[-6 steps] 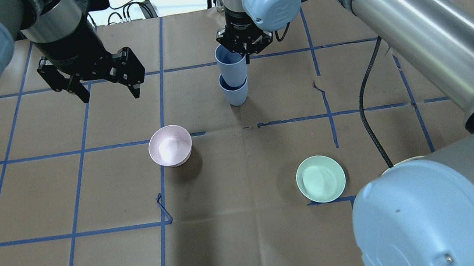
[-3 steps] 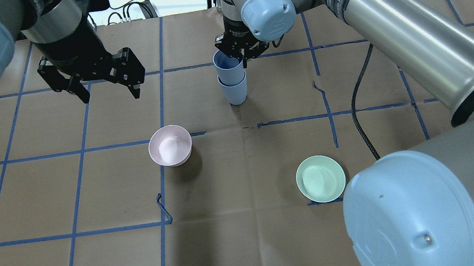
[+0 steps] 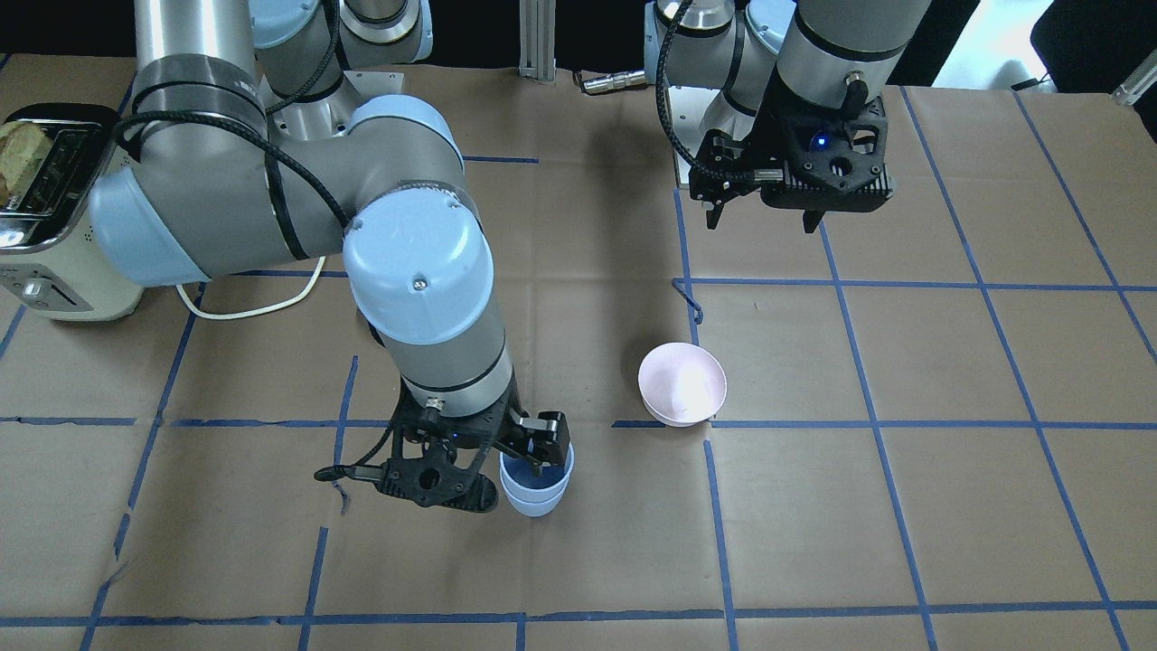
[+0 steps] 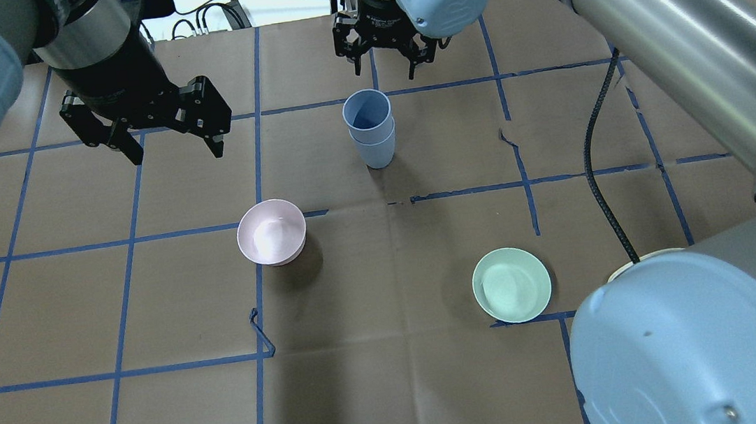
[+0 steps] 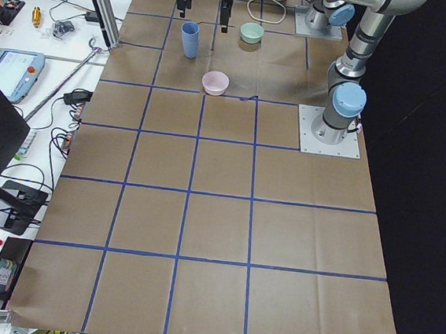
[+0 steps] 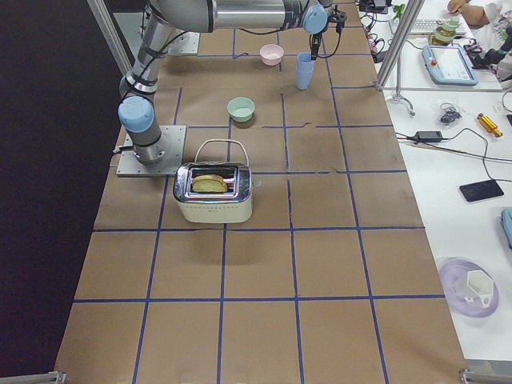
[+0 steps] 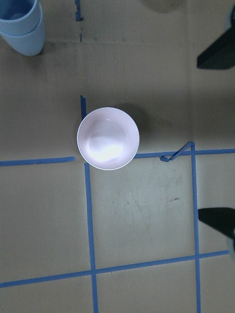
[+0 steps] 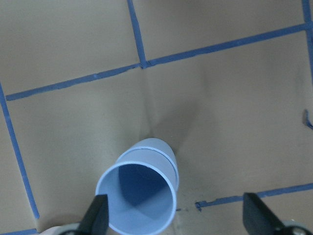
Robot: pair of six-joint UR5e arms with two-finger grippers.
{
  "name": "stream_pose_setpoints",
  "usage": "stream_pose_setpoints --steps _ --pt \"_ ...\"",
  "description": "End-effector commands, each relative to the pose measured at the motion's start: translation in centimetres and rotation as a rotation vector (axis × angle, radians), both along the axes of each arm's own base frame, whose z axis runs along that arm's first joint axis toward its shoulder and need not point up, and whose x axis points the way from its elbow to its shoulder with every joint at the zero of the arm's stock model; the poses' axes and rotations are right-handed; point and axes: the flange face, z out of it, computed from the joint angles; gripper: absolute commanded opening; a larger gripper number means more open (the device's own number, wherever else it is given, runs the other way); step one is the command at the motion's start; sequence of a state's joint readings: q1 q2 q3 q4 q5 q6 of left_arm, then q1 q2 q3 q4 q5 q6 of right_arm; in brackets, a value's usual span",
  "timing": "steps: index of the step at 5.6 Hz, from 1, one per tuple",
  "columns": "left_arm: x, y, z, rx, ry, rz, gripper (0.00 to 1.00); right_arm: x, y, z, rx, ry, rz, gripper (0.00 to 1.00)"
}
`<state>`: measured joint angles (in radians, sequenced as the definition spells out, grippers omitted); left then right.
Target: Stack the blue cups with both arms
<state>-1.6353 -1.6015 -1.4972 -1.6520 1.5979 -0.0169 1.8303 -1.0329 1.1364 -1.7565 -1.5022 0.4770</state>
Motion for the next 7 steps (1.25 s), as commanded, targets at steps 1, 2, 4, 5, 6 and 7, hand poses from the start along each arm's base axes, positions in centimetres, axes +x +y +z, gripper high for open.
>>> stream_pose_setpoints --steps 1,2,4,5,6,7 --pt "-0.1 0.1 0.1 -0.001 0.001 -0.001 0.99 -7.4 3.1 5.8 0.103 0.036 0.033 1.0" --pt "0.0 0.1 -0.1 0.002 -0.001 0.0 0.99 -14.2 5.3 7.7 0.142 0.072 0.095 1.0" --pt "0.0 0.1 0.0 -0.001 0.0 0.0 0.99 -19.6 12.4 8.4 0.151 0.086 0.098 1.0" --pt "-0.1 0.2 0.0 0.0 0.0 -0.001 0.99 -19.1 15.0 8.2 0.142 0.083 0.065 1.0" --pt "-0.1 0.2 0.0 0.0 0.0 -0.002 0.99 -18.6 15.2 8.2 0.133 0.078 0.026 1.0" --pt "-0.1 0.1 -0.1 0.002 -0.001 -0.002 0.99 -18.6 15.0 7.9 0.137 0.081 0.04 1.0"
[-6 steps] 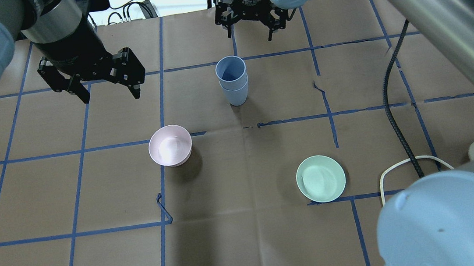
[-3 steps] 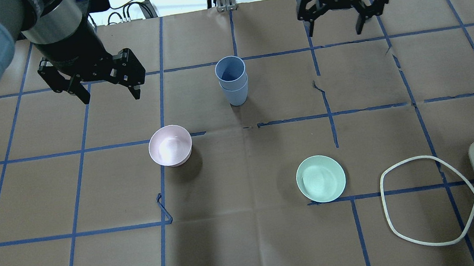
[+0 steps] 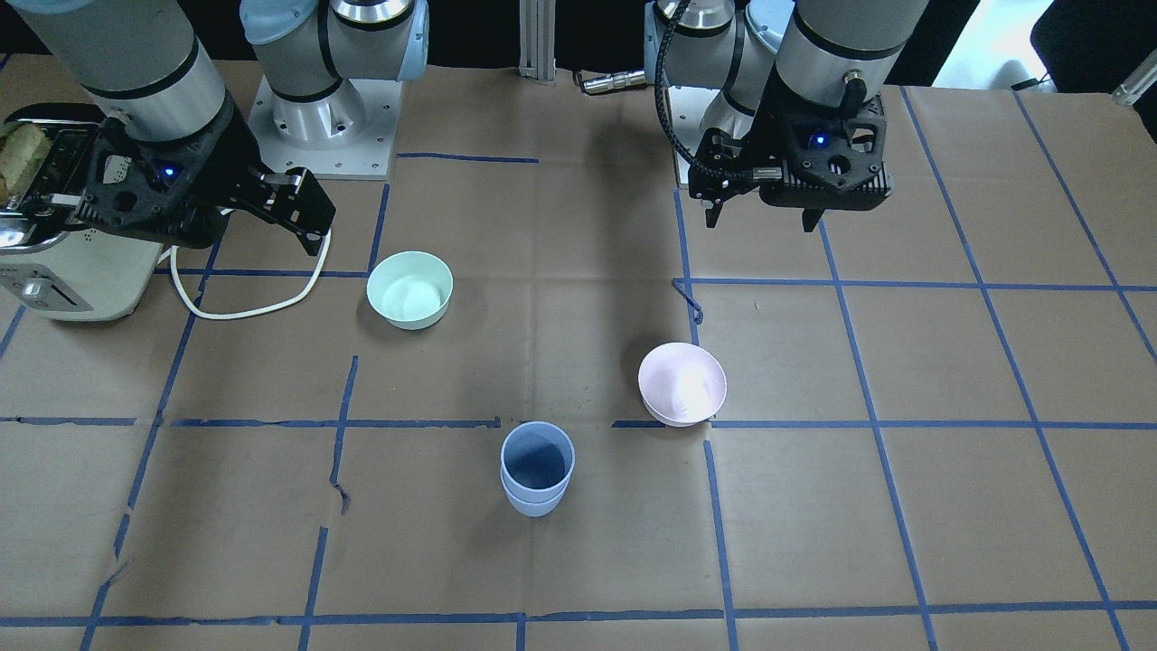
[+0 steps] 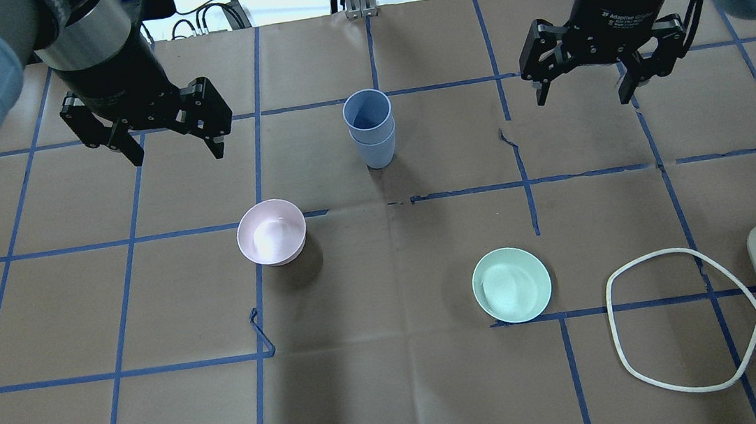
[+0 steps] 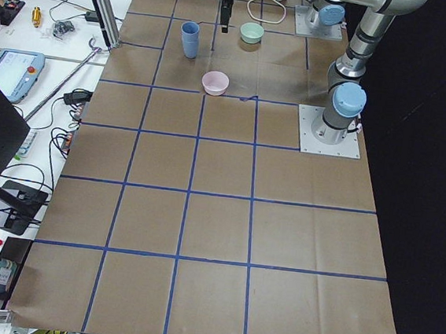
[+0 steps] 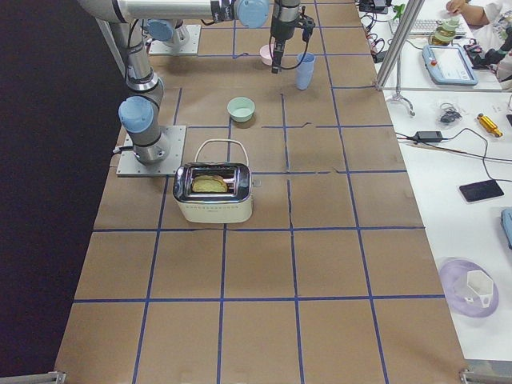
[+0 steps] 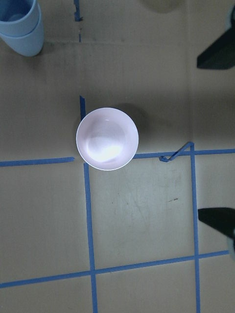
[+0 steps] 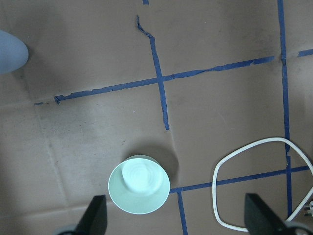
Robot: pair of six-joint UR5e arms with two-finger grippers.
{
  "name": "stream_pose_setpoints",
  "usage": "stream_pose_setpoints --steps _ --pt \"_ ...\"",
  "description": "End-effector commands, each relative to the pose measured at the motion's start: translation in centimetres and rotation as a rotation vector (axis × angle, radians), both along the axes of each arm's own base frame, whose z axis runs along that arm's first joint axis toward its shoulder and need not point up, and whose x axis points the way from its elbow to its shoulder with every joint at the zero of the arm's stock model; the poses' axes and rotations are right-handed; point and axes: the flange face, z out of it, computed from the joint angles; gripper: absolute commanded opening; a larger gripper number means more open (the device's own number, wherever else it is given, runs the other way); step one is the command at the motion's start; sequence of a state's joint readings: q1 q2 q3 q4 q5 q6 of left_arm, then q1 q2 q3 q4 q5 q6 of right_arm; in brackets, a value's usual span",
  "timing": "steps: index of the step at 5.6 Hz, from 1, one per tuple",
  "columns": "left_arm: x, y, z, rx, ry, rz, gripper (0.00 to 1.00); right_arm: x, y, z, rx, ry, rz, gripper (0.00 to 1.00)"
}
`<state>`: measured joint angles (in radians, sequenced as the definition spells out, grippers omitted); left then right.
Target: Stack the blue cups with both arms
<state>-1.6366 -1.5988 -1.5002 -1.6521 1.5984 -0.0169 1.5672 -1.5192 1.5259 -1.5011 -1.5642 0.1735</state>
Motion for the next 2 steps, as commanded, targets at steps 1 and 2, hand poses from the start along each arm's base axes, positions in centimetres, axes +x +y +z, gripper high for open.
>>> stream_pose_setpoints --steps 1,2 --pt "-0.01 -0.03 -0.06 0.001 0.0 0.0 0.99 0.1 0.12 -0.2 -0.001 0.001 -0.001 1.0" --pt "-0.01 -0.02 -0.13 0.003 0.0 0.0 0.99 0.1 0.14 -0.27 0.0 0.001 0.001 1.0"
